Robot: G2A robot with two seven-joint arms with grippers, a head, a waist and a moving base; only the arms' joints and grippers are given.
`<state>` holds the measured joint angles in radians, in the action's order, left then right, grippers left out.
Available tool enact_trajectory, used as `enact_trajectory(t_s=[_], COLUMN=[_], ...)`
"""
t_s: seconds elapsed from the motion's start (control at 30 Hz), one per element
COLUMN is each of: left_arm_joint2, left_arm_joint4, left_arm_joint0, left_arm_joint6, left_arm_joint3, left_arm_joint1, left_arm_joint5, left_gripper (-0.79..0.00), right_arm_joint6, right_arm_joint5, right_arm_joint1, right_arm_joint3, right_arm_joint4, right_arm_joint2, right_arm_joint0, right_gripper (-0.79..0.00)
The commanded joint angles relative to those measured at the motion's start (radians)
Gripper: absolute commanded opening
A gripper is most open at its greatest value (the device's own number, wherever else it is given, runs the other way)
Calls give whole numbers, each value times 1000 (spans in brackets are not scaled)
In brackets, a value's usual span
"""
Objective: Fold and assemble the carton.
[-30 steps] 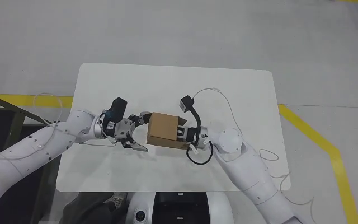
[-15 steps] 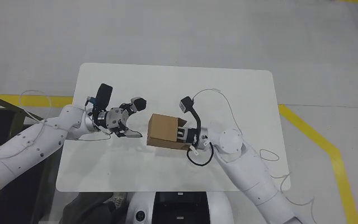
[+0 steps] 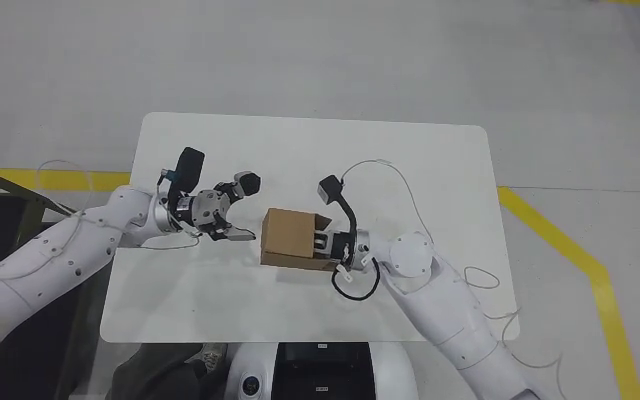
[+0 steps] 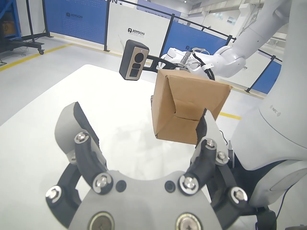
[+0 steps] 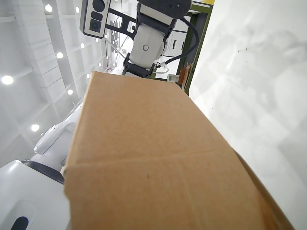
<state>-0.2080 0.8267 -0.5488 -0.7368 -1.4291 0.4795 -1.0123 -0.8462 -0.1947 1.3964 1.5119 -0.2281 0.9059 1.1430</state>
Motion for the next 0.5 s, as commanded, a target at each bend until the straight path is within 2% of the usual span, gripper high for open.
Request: enact_trajectory(t_s=[0.0, 0.47], left_arm_joint2=[-2, -20], left_arm_joint4=[-2, -25], left_arm_joint0=[1, -9], left_arm_joint6=[10, 76], left_arm_joint3=[-2, -3], left_arm_joint1=[3, 25], left_arm_joint5=[0, 0], left_gripper=[0, 0], right_arm_joint6=[0, 11], right_arm_joint5=[1, 2], right_arm_joint1=[0, -3], right_arm_joint3=[3, 0], right_arm_joint4=[2, 2], right_arm_joint2=[-3, -15], right_arm_joint0=[-1, -2], right_gripper=[-785, -785])
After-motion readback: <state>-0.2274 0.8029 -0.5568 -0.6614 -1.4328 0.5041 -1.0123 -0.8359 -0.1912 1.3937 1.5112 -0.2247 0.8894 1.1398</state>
